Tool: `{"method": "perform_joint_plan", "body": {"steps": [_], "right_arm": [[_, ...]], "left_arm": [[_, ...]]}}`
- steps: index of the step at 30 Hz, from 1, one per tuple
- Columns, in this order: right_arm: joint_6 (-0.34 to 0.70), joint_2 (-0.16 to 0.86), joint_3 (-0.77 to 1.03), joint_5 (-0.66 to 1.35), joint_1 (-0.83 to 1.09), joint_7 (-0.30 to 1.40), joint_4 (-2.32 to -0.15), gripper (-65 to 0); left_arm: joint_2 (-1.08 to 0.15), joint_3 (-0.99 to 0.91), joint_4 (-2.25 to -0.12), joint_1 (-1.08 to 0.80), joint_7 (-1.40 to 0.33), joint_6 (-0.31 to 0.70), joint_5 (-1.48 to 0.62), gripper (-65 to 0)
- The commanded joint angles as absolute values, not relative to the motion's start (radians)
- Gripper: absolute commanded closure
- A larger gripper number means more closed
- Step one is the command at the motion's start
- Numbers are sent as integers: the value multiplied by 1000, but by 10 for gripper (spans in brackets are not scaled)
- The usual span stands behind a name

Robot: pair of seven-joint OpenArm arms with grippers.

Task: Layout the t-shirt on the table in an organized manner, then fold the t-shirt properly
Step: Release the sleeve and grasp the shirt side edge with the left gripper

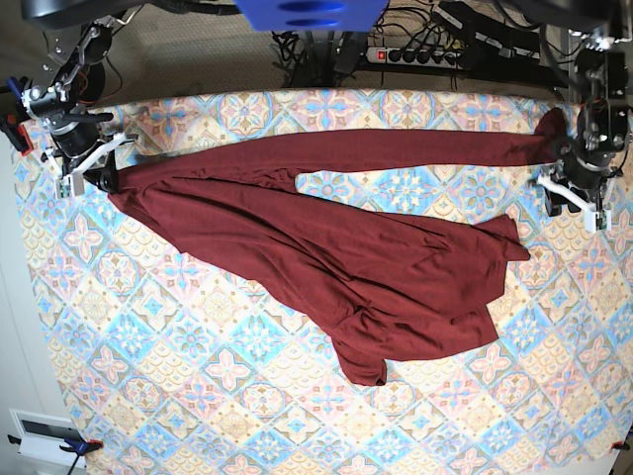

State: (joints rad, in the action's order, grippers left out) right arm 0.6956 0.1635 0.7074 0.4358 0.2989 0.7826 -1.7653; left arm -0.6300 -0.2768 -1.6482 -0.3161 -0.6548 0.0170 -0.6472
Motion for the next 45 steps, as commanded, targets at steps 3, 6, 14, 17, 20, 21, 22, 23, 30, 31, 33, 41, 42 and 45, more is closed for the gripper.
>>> {"method": "perform_joint_plan", "body": {"steps": [3, 6, 14, 17, 20, 21, 22, 23, 30, 31, 33, 41, 42, 45], "right_arm": [[694, 182, 716, 452, 295, 762, -1781, 0], [694, 182, 716, 452, 297, 762, -1781, 0], [694, 182, 716, 452, 297, 762, -1782, 0], [694, 182, 714, 452, 294, 762, -1782, 0], [694, 182, 714, 452, 294, 762, -1782, 0], [694, 182, 714, 452, 294, 762, -1784, 0], [694, 182, 714, 452, 294, 762, -1784, 0], [694, 182, 714, 452, 294, 762, -1784, 0], [694, 182, 714, 452, 294, 762, -1784, 0], [694, 182, 714, 452, 294, 762, -1784, 0], [694, 182, 714, 452, 294, 762, -1782, 0], [693, 182, 714, 452, 292, 762, -1782, 0], [693, 182, 714, 452, 292, 762, -1782, 0], [693, 182, 714, 452, 292, 762, -1782, 0]], "left_arm": [[-570, -278, -1618, -211, -719, 36, -653, -240], [-506, -282, -1606, -139, -753, 36, -638, -240], [-487, -283, -1465, 1, -746, 36, -641, -240], [-481, -283, -1400, 56, -745, 36, -642, -241], [-449, -285, -1357, 113, -745, 36, -634, -243], [-447, -285, -1346, 120, -745, 36, -634, -243], [-447, -285, -1333, 130, -745, 36, -634, -243], [-444, -285, -1317, 139, -745, 35, -634, -243], [-421, -285, -1267, 163, -745, 35, -633, -243], [-421, -285, -1267, 163, -745, 35, -633, -243], [-420, -285, -1265, 163, -745, 35, -633, -243], [-418, -285, -1204, 163, -743, 30, -634, -239], [-418, -285, -1191, 163, -743, 30, -638, -234], [-414, -283, -1182, 163, -743, 33, -642, -150]]}}
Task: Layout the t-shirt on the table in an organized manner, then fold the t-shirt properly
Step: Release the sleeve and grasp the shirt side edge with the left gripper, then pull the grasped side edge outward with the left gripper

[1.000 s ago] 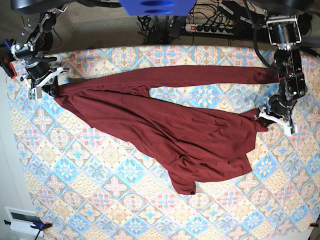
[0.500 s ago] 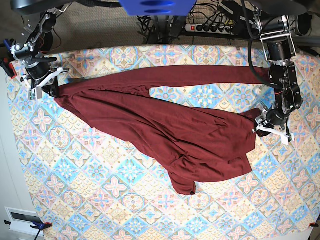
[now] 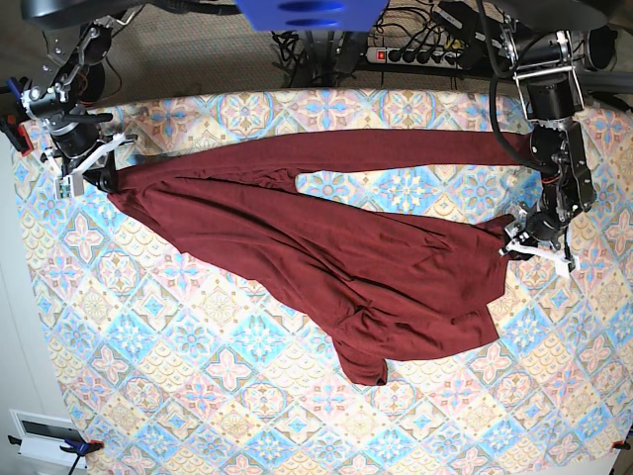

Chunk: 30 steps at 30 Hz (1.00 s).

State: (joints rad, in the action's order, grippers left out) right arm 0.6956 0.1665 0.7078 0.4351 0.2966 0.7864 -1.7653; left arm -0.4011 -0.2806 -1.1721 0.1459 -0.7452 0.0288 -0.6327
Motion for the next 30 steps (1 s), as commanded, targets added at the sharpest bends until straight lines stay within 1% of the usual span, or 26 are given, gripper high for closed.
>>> {"method": "perform_joint_plan", "body": {"steps": [1, 4, 7, 8, 14, 20, 25, 27, 30], "right_arm": [[693, 182, 714, 452, 292, 762, -1782, 0], [693, 182, 714, 452, 292, 762, -1782, 0], [693, 182, 714, 452, 292, 762, -1782, 0], [693, 182, 714, 452, 292, 762, -1782, 0], [693, 182, 714, 453, 292, 762, -1782, 0], [693, 182, 714, 455, 298, 762, -1784, 0], [693, 182, 716, 458, 305, 762, -1785, 0], [694, 182, 716, 455, 312, 762, -1785, 0], [694, 182, 716, 460, 317, 762, -1790, 0]], "left_arm": [[-403, -285, -1182, 163, -743, 35, -642, -116], [-395, -285, -1196, 163, -745, 33, -644, 0], [-395, -286, -1276, 153, -745, 33, -644, -8], [-397, -294, -1317, 133, -745, 33, -644, -1], [-400, -415, -1567, 28, -754, 35, -642, 0], [-489, -420, -1732, -111, -754, 35, -644, 0], [-570, -420, -1764, -251, -746, 35, -633, 0], [-591, -420, -1727, -294, -745, 35, -618, 0], [-615, -420, -1649, -309, -743, 35, -585, 0]]}}
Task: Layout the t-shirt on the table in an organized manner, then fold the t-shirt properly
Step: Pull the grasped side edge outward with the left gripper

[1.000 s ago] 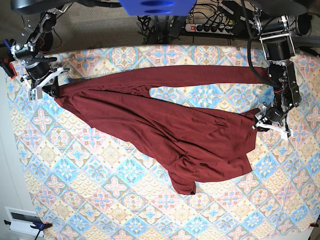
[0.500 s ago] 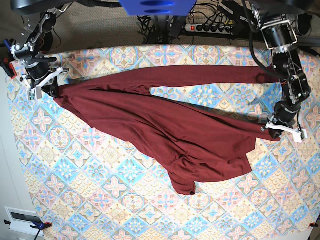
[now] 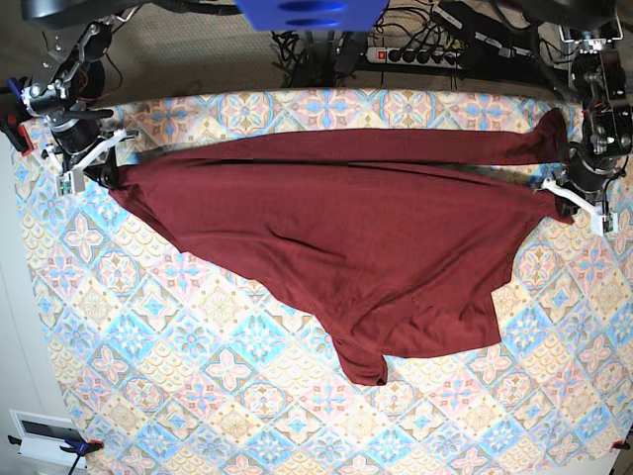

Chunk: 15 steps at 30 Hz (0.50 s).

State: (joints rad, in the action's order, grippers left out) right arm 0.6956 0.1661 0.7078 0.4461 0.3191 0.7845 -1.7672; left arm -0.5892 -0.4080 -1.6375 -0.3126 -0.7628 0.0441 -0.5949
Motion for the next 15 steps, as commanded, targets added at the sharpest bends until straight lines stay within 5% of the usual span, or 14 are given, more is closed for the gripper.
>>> {"method": "perform_joint_plan", "body": {"steps": [1, 7, 15], "right_arm": [[694, 182, 716, 460, 317, 762, -1788, 0], [694, 182, 710, 456, 318, 762, -1788, 0], [694, 182, 711, 455, 318, 762, -1788, 0]], "left_arm": [[-615, -420, -1618, -308, -743, 35, -576, 0], [-616, -381, -1501, -311, -745, 35, -553, -67], [-618, -348, -1500, -294, -748, 35, -559, -323]]}}
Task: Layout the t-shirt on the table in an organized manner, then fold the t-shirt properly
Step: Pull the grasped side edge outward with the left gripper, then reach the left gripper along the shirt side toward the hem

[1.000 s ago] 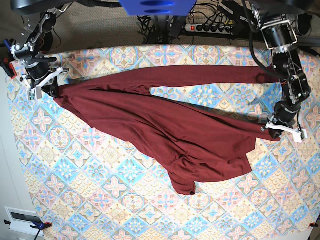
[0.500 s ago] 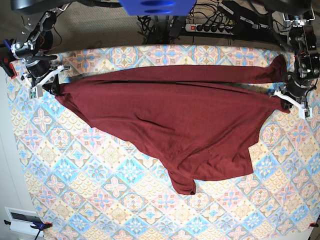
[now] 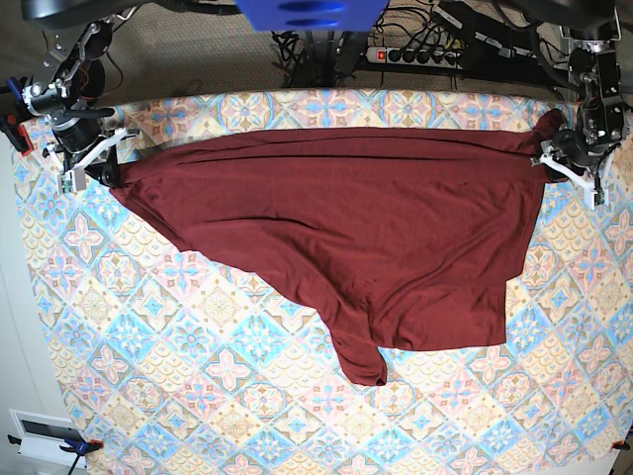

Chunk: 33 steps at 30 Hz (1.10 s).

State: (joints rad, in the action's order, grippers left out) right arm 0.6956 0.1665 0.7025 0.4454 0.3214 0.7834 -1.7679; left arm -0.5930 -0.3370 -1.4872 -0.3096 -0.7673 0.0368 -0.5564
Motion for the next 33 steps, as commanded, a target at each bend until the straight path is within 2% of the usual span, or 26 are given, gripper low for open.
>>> {"method": "perform_joint_plan", "body": {"steps": [1, 3, 11, 19, 27, 33], "right_arm": [[694, 182, 711, 455, 318, 762, -1788, 0], [694, 182, 711, 455, 318, 762, -1788, 0], [694, 182, 714, 455, 315, 762, -1785, 0], [694, 182, 714, 455, 309, 762, -1787, 0], [694, 182, 714, 455, 308, 762, -1785, 0], [694, 182, 714, 455, 308, 762, -1785, 0]], "left_arm": [[-618, -351, -1500, -275, -746, 35, -561, -346], [-613, -386, -1500, -236, -748, 35, -561, -362], [-532, -397, -1472, 33, -750, 35, -549, -355], [-403, -349, -1079, 384, -719, 35, -483, -355], [-309, -165, -846, 503, -492, 31, -381, -355], [-282, -133, -662, 562, -407, 28, -360, -354]]}}
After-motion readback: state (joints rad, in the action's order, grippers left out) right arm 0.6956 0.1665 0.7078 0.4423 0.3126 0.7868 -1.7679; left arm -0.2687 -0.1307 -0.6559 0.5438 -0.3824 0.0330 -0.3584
